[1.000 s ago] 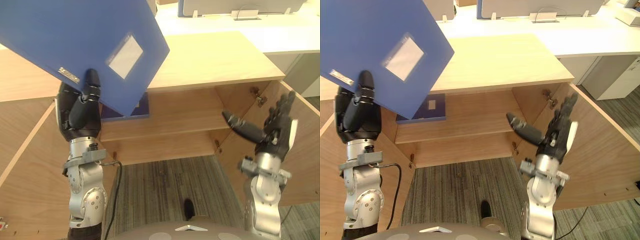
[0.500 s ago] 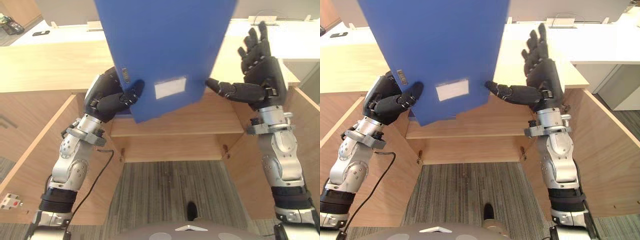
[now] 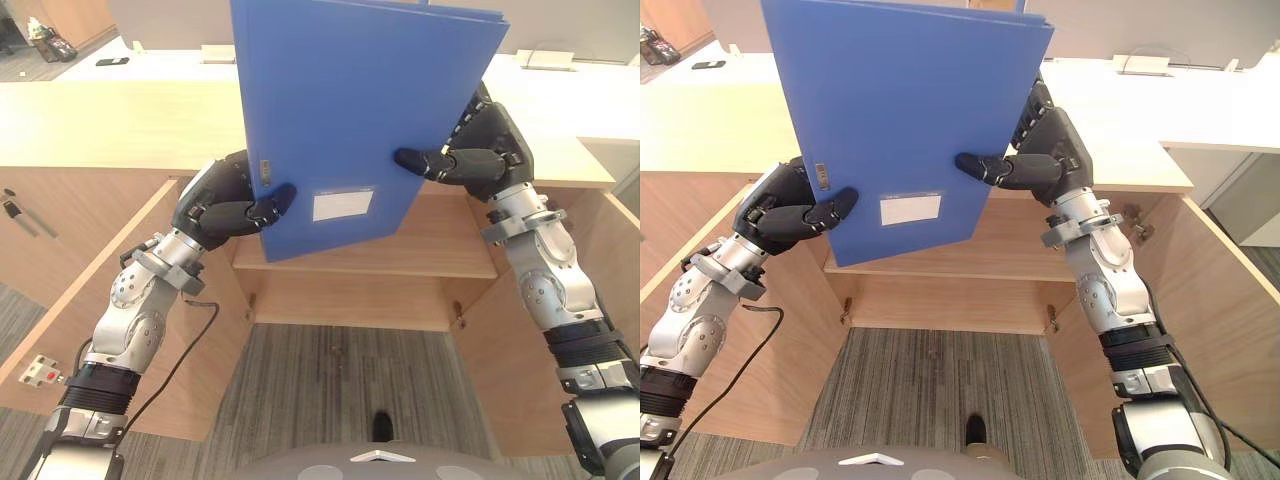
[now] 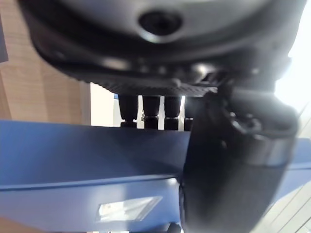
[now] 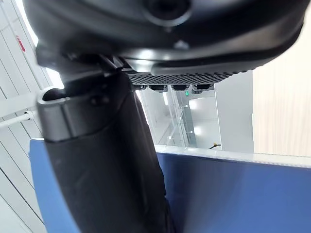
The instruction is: Walk over to the cabinet, pick up the folder, carry it to the office cabinet, place the folder inside the office cabinet, then close the office cabinet door
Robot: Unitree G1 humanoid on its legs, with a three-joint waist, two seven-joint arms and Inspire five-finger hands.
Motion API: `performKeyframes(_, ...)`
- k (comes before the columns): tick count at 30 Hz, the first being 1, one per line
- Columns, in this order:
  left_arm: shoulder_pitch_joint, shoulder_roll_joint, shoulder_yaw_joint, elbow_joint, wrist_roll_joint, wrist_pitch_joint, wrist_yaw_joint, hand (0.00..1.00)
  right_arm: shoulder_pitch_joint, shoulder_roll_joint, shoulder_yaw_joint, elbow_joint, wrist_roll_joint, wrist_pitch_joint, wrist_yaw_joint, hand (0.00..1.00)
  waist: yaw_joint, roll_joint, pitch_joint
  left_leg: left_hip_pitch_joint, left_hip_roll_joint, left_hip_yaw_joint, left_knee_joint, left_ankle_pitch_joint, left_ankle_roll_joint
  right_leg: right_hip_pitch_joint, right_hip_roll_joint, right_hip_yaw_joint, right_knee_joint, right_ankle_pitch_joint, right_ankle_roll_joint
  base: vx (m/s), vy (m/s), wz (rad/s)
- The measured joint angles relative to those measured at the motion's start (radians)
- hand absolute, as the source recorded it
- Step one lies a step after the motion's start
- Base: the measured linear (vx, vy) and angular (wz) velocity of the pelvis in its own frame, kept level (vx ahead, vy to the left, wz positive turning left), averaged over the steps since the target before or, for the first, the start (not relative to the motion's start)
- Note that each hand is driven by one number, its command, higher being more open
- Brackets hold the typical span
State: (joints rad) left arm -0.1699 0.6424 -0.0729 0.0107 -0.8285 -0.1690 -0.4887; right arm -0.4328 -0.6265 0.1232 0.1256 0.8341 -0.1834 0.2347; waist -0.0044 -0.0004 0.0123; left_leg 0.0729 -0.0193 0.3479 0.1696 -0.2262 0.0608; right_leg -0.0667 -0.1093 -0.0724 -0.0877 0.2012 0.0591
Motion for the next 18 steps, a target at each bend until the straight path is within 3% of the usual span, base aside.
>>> performKeyframes(5,-0.005,0.010,-0.023,0.008,-0.048,0.000,-0.014,0.00,-0.075,-0.031,0.080,0.074,0.123,0.018,0.056,1.00,0.001,-0.014,-0.009,-0.009,-0.007,-0.010,0.003,0.004,0.007,-0.002,-0.009,-0.007,0.000,0.003,0.002,-0.04,-0.011,0.07)
performKeyframes(6,-0.016,0.023,-0.045,0.012,-0.068,0.001,-0.023,0.00,-0.097,-0.061,0.124,0.077,0.143,0.030,0.083,0.00,0.001,-0.015,-0.009,-0.012,-0.007,-0.012,0.003,0.005,0.009,-0.004,-0.010,-0.007,0.000,0.008,0.000,-0.04,-0.004,0.05)
performKeyframes(11,-0.071,0.089,-0.120,0.064,-0.111,0.003,-0.075,0.00,-0.184,-0.161,0.301,0.102,0.236,0.084,0.180,0.00,0.010,-0.027,-0.017,-0.012,-0.007,-0.012,0.003,0.006,0.009,-0.004,-0.009,-0.007,0.000,0.010,-0.002,-0.02,-0.007,0.01)
performKeyframes(18,-0.070,0.105,-0.178,0.122,-0.160,0.026,-0.087,0.00,-0.190,-0.191,0.397,0.095,0.275,0.116,0.258,0.00,0.021,-0.037,-0.022,-0.011,-0.005,-0.012,0.002,0.006,0.009,-0.006,-0.006,-0.010,0.000,0.019,-0.011,0.00,0.000,0.00)
